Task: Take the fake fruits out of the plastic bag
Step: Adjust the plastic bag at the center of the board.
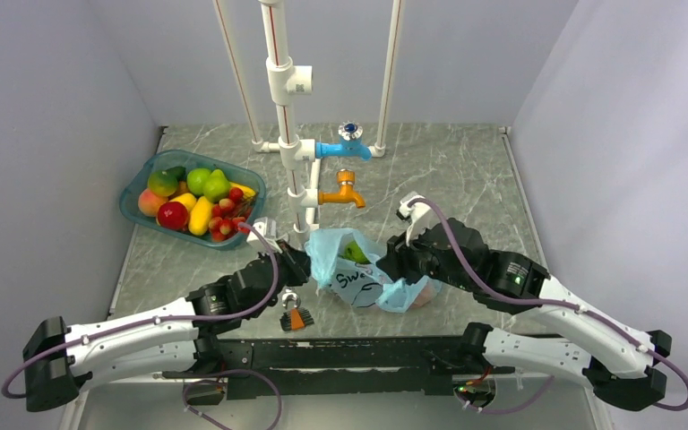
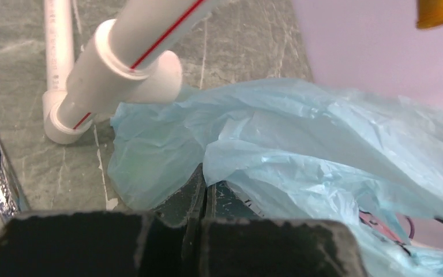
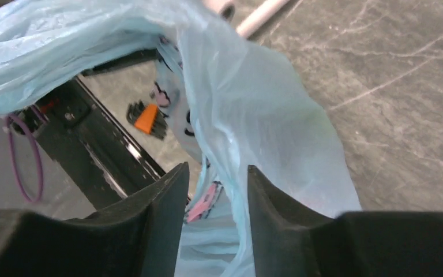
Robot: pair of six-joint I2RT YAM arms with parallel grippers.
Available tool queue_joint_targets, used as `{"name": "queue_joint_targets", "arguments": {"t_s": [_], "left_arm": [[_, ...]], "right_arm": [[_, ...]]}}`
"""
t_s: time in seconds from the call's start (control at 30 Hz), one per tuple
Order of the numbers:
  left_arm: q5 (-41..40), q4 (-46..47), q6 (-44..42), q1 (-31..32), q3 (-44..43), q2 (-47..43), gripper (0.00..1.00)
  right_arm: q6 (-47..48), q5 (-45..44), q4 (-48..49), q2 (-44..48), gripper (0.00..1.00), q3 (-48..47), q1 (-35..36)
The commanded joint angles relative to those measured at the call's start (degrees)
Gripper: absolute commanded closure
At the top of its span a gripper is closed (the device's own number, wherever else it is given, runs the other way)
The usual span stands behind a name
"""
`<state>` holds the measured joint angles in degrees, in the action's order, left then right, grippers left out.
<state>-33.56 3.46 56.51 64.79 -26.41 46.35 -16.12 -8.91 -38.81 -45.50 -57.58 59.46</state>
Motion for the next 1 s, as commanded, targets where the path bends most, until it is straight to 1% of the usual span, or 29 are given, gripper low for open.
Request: {"name": "queue_joint_targets", "arguments": {"t_s": [0.0, 0.03, 0.1, 0.17, 0.27, 0.33, 0.4, 0.43, 0.5, 0.57, 0.63, 0.7, 0.73, 0.8, 0.87, 0.9, 0.97], "left_arm": [[6.7, 2.1, -8.4, -0.5, -1.3, -2.2, 1.00], [7.1, 0.5, -8.4, -0.5, -1.6, -2.4, 1.00], [7.8, -1.2, -8.2, -0.5, -1.8, -2.6, 1.00], [8.0, -1.9, -7.9, -0.5, -1.5, -2.9, 1.00], [6.9, -2.3, -6.8, -0.5, -0.4, -3.9, 1.00], [6.0, -2.9, -6.3, -0.6, 0.1, -4.7, 1.00], [4.7, -5.0, -6.0, -0.6, 0.1, -5.7, 1.00], [4.0, -5.7, -6.1, -0.7, 0.1, -6.2, 1.00], [3.5, -6.3, -6.4, -0.9, -0.1, -7.2, 1.00], [4.1, -5.9, -7.2, -0.9, -0.3, -7.8, 1.00], [5.5, -5.4, -7.5, -1.0, -0.4, -7.7, 1.00], [6.8, -4.7, -7.4, -1.0, -0.3, -7.1, 1.00], [7.4, -4.3, -7.2, -1.0, -0.1, -6.8, 1.00], [8.3, -4.0, -7.0, -1.0, -0.1, -6.2, 1.00], [9.0, -3.9, -6.9, -1.0, -0.1, -6.0, 1.00], [9.2, -3.9, -6.9, -1.0, -0.2, -5.9, 1.00], [9.0, -5.1, -7.0, -1.0, -0.7, -6.0, 1.00]], "right_arm": [[-4.6, 2.6, -12.3, -1.7, 0.37, -4.5, 0.2], [-4.7, 4.3, -14.9, -2.2, 0.27, -5.1, 0.2], [-4.7, 8.2, -19.8, -3.1, 0.18, -6.8, 0.2], [-5.1, 10.4, -22.5, -2.0, 0.13, -7.6, 0.2], [-4.6, 11.1, -23.1, 3.2, 0.07, -7.4, 0.2], [-4.2, 12.4, -23.7, 5.9, 0.09, -7.8, 0.2], [-4.2, 16.2, -23.7, 7.8, 0.21, -7.4, 0.2], [-4.6, 18.4, -23.6, 8.3, 0.24, -6.8, 0.2], [-5.3, 20.2, -24.0, 8.6, 0.25, -6.5, 0.2], [-6.7, 17.3, -24.1, 8.1, 0.16, -8.0, 0.2], [-6.7, 11.2, -23.7, 6.4, 0.08, -12.0, 0.2], [-6.6, -0.1, -23.5, 3.6, 0.07, -16.0, 0.2], [-6.1, -7.2, -22.6, 2.1, 0.08, -17.2, 0.2], [-4.8, -16.2, -19.9, -0.8, 0.12, -18.1, 0.2], [-3.8, -19.7, -16.9, -3.9, 0.12, -18.6, -0.2], [-3.1, -19.7, -15.1, -5.1, 0.11, -18.5, -0.5], [-1.3, -16.0, -12.4, -7.7, 0.06, -18.2, -1.7]]}}
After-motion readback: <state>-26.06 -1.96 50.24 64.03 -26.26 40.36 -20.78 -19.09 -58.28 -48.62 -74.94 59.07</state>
